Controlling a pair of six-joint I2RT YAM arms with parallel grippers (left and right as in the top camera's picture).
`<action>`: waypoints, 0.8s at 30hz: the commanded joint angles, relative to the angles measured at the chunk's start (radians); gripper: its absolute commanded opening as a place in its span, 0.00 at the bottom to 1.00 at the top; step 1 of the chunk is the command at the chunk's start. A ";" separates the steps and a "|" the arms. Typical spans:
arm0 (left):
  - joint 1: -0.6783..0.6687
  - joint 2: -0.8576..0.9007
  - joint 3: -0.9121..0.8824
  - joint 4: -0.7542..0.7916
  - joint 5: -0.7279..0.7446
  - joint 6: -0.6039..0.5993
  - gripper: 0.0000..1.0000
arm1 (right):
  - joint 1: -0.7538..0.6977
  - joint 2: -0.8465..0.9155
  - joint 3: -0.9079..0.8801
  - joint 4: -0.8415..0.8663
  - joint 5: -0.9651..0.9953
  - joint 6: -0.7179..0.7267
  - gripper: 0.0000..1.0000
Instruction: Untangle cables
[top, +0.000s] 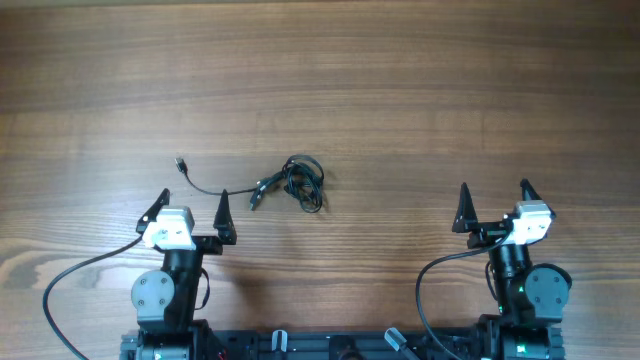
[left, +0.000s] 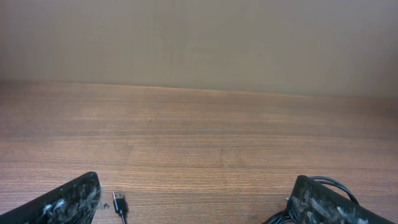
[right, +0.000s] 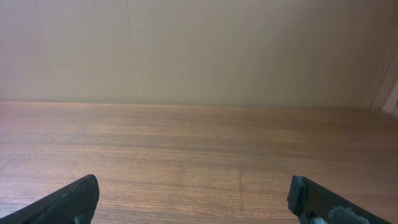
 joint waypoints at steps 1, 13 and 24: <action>0.005 -0.006 -0.009 0.000 -0.003 0.016 1.00 | 0.005 -0.008 -0.001 0.005 0.021 -0.018 1.00; 0.005 -0.006 0.002 0.003 0.005 -0.137 1.00 | 0.005 -0.008 -0.001 0.005 0.021 -0.018 1.00; 0.005 0.043 0.192 -0.106 0.024 -0.166 1.00 | 0.005 -0.008 -0.001 0.005 0.021 -0.018 1.00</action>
